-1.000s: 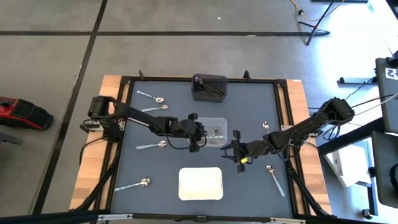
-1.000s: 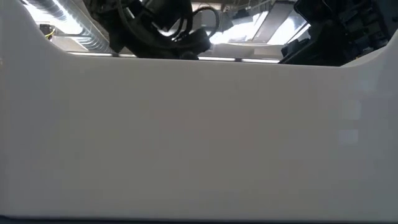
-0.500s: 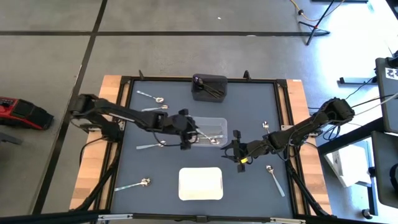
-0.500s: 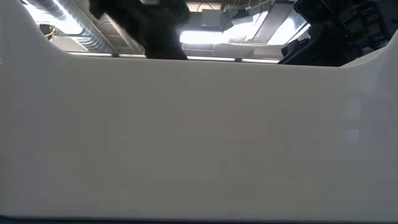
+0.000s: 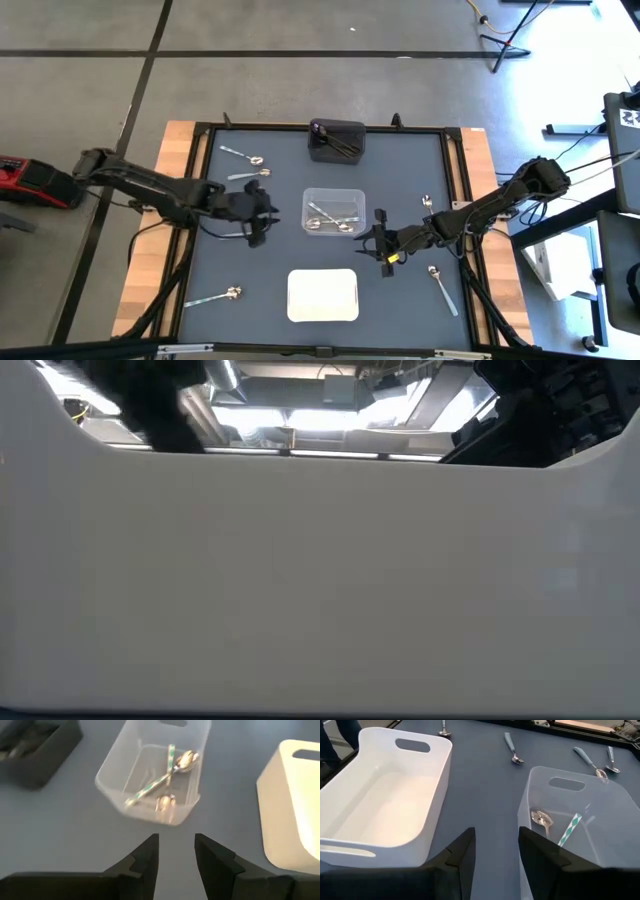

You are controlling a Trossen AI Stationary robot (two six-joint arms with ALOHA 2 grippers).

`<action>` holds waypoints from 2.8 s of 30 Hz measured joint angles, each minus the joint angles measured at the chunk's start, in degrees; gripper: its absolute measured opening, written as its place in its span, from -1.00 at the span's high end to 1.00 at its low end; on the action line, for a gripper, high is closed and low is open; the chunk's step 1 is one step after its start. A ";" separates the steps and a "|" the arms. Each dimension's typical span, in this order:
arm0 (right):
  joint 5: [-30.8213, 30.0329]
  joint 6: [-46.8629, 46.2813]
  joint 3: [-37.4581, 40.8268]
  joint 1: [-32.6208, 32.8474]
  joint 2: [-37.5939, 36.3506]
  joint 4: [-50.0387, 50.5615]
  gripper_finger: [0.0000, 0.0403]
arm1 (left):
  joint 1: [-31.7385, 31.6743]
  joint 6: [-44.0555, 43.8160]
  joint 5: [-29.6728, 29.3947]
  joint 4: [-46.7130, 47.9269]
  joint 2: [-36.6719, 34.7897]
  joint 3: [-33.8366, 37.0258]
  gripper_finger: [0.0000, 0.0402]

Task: Sort silverware by color (type)
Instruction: Put the middle left blue spoon into the white bin

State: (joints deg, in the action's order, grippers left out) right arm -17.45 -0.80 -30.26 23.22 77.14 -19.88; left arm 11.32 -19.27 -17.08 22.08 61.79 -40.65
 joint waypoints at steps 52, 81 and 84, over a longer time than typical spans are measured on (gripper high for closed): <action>-0.11 0.61 0.00 0.00 0.00 0.68 0.30 | 0.54 -14.34 15.45 18.85 17.26 7.30 0.83; -1.45 -21.44 -0.13 12.86 -22.26 34.00 0.30 | 17.62 -8.96 -2.02 3.82 21.45 -28.15 0.83; -1.16 -24.34 -0.16 13.35 -23.65 37.28 0.30 | 17.91 -7.34 -0.89 -2.38 25.55 -28.15 0.83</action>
State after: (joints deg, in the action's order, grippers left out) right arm -18.61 -25.14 -30.42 36.57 53.49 17.40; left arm 29.23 -26.61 -17.97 19.70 87.34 -68.79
